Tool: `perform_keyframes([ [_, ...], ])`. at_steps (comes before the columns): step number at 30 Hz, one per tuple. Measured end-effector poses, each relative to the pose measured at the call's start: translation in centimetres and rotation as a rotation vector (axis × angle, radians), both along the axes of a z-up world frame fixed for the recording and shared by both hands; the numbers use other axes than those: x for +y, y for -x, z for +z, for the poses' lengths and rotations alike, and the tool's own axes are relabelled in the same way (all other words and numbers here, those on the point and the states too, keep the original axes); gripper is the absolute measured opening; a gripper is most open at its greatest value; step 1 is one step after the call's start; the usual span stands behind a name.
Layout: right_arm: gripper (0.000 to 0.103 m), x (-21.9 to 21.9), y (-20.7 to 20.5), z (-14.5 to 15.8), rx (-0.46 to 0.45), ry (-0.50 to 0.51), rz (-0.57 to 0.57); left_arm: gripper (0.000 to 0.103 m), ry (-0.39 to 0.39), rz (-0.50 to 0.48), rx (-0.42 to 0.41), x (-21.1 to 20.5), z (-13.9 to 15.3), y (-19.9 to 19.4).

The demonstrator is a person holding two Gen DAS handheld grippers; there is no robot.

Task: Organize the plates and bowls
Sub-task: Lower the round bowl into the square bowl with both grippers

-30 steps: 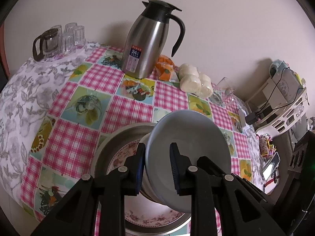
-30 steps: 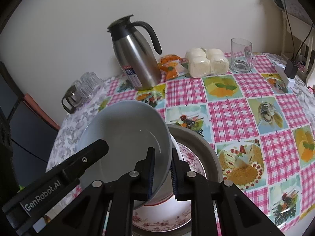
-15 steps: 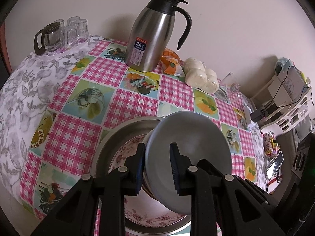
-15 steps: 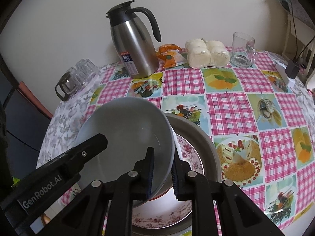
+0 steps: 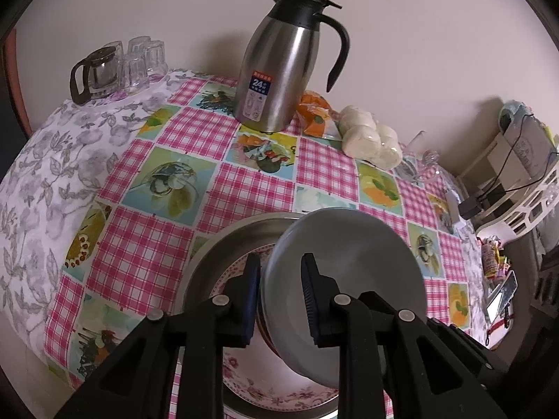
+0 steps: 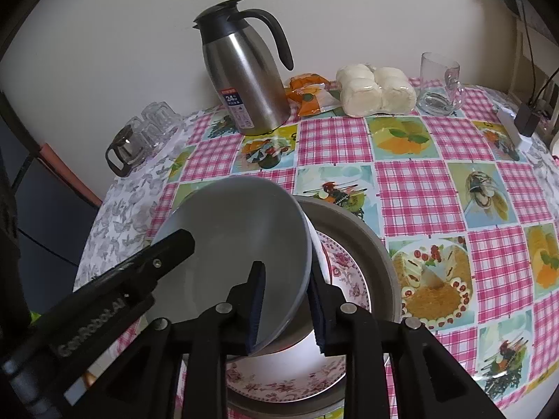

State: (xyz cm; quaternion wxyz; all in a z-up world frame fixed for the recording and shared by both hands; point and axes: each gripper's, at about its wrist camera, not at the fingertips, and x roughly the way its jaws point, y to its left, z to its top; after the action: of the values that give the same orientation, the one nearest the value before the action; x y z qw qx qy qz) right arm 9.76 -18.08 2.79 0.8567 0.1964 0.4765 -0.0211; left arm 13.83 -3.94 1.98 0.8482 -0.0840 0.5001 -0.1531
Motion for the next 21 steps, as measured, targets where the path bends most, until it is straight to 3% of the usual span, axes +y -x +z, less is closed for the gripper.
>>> perform_keyframes([
  [7, 0.036, -0.5, 0.2, 0.1, -0.015, -0.048, -0.012, 0.021, -0.04, 0.016, -0.013, 0.0, -0.3, -0.1],
  [21, 0.037, -1.8, 0.9, 0.9, -0.053, -0.111, -0.024, 0.021, -0.05, 0.007, -0.009, -0.3, -0.7, -0.1],
])
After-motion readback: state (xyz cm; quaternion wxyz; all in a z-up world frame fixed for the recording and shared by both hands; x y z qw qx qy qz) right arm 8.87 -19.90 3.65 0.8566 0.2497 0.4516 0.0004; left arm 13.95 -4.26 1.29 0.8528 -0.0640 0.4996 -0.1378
